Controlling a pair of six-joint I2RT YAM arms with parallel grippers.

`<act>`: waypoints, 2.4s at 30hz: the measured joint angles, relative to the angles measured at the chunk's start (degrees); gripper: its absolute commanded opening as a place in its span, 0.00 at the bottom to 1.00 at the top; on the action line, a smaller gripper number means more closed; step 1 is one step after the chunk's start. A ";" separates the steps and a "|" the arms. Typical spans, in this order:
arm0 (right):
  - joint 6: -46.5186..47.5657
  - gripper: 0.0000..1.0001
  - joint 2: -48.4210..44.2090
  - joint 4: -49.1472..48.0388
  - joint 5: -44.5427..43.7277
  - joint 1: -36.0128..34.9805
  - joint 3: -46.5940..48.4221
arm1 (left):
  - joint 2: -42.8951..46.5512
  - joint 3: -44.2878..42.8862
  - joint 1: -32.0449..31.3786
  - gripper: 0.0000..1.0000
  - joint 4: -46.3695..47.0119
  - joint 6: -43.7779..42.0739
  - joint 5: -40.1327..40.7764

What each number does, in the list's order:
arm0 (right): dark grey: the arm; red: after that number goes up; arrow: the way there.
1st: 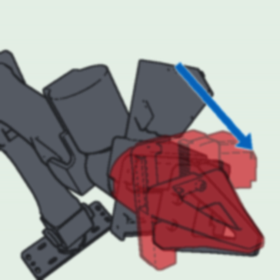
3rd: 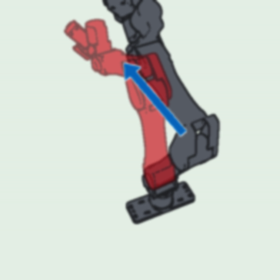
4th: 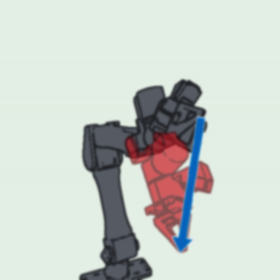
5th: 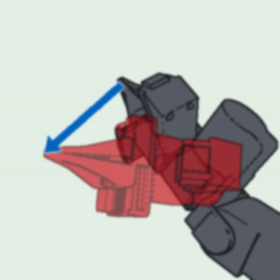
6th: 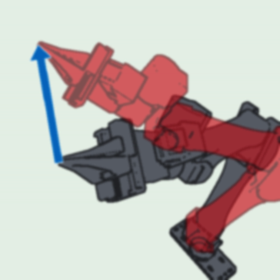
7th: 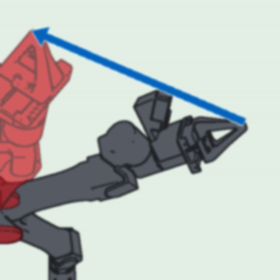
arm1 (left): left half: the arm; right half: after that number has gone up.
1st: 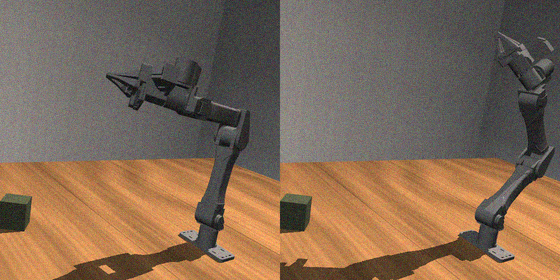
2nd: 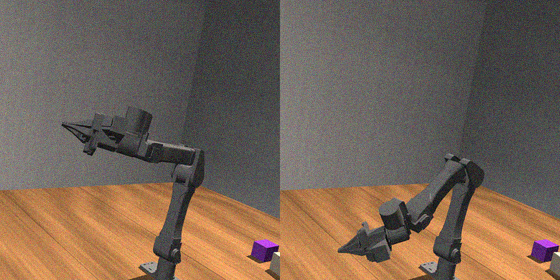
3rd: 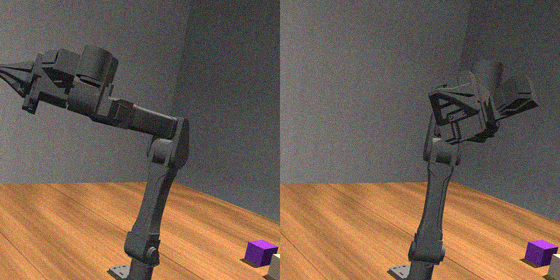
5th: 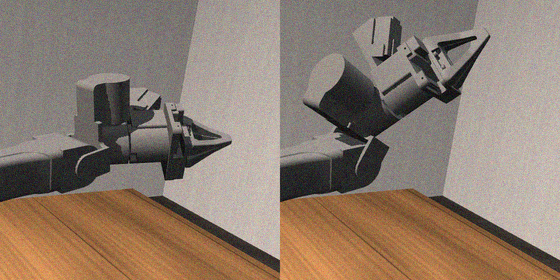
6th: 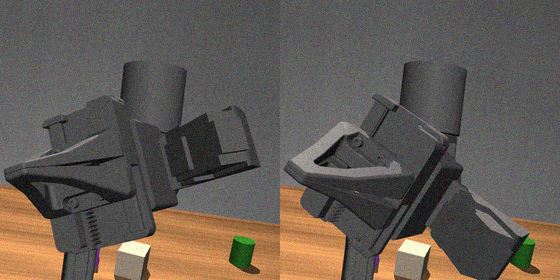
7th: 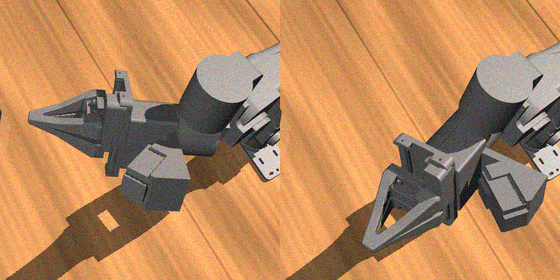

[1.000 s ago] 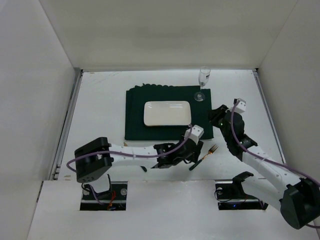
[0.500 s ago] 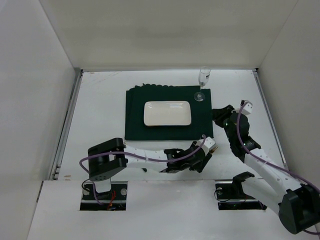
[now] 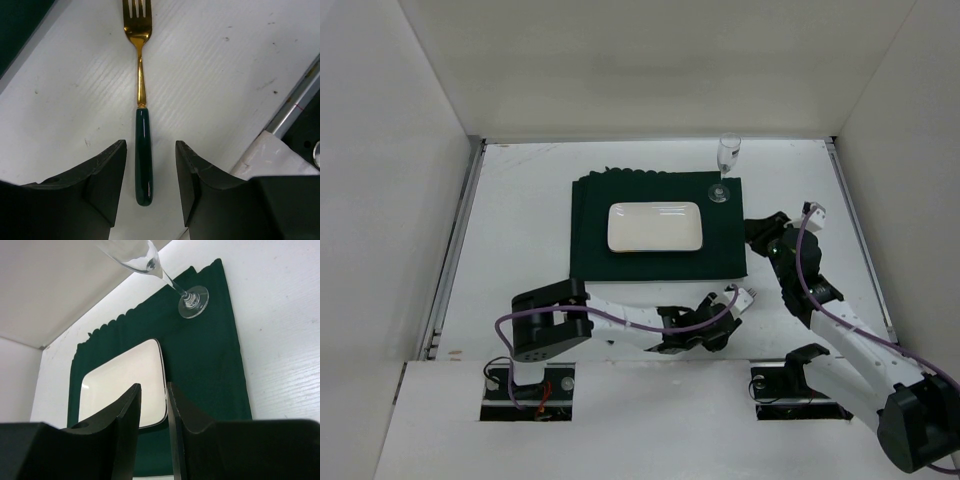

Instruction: Set the dinner table for one person

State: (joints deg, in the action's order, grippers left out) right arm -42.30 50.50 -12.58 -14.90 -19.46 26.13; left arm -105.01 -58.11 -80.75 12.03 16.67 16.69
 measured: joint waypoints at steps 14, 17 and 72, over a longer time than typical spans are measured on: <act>-0.20 0.33 0.24 -1.36 1.05 0.37 -0.15 | -1.38 1.31 -0.50 0.07 1.46 -1.66 0.68; -0.20 0.33 -0.07 -1.64 1.03 0.48 -0.72 | 2.73 5.57 -1.60 0.07 -0.28 -1.11 1.25; -1.44 0.38 3.82 -5.73 4.44 -0.13 -1.66 | 9.92 9.18 54.38 0.31 -7.26 1.38 -0.63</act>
State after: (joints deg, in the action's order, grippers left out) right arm -43.75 54.33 -18.31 -10.46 -19.59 24.47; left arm -95.09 -48.93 -26.37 4.78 18.04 16.05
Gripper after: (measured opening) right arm 0.373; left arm 0.259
